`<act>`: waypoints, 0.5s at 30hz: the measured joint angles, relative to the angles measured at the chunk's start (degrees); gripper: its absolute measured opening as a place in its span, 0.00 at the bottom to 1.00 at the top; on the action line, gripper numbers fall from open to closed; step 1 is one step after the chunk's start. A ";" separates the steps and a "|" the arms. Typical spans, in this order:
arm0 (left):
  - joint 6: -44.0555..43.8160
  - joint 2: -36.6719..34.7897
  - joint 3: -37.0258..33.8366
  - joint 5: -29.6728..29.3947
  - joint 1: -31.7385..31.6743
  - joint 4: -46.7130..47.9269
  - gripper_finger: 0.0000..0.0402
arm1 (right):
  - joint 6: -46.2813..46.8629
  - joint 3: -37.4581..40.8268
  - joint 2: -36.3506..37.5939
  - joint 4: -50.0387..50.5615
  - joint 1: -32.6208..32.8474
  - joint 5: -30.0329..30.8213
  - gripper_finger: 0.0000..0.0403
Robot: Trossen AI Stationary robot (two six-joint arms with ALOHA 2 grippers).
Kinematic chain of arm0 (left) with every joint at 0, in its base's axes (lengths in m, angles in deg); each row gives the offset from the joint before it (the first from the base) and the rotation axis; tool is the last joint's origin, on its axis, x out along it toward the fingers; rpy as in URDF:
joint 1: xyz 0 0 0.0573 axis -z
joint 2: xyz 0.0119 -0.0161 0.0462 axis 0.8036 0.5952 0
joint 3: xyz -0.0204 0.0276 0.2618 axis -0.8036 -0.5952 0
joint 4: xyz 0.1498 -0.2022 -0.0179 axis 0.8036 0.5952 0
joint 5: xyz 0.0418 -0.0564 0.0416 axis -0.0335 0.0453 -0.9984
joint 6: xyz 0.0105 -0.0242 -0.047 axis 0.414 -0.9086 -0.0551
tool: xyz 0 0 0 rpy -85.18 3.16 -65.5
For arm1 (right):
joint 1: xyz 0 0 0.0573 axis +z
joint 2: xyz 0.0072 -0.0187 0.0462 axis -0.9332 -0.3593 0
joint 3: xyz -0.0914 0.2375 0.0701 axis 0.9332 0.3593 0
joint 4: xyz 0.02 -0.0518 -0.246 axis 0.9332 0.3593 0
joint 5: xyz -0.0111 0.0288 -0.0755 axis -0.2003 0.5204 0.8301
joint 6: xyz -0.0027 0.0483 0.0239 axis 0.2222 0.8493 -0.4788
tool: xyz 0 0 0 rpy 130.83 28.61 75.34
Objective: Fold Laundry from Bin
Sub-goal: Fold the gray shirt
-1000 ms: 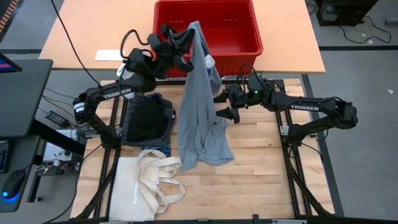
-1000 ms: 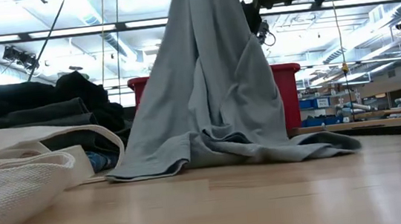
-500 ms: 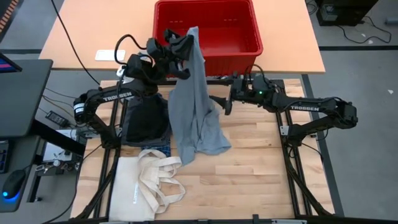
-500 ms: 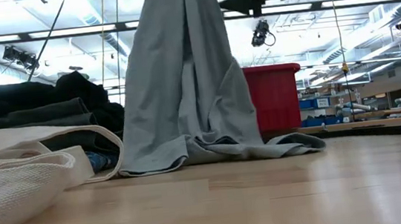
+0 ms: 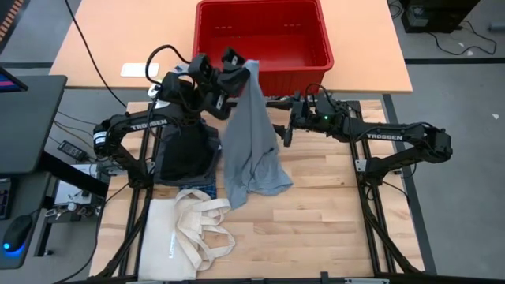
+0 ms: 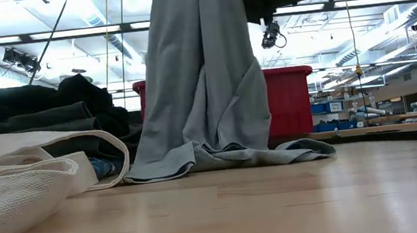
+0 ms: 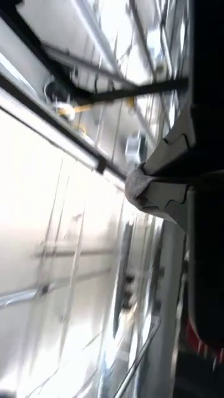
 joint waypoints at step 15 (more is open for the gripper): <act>-8.54 0.03 0.00 1.14 2.90 1.76 0.04 | -4.87 0.00 -2.47 0.01 2.61 -7.69 0.84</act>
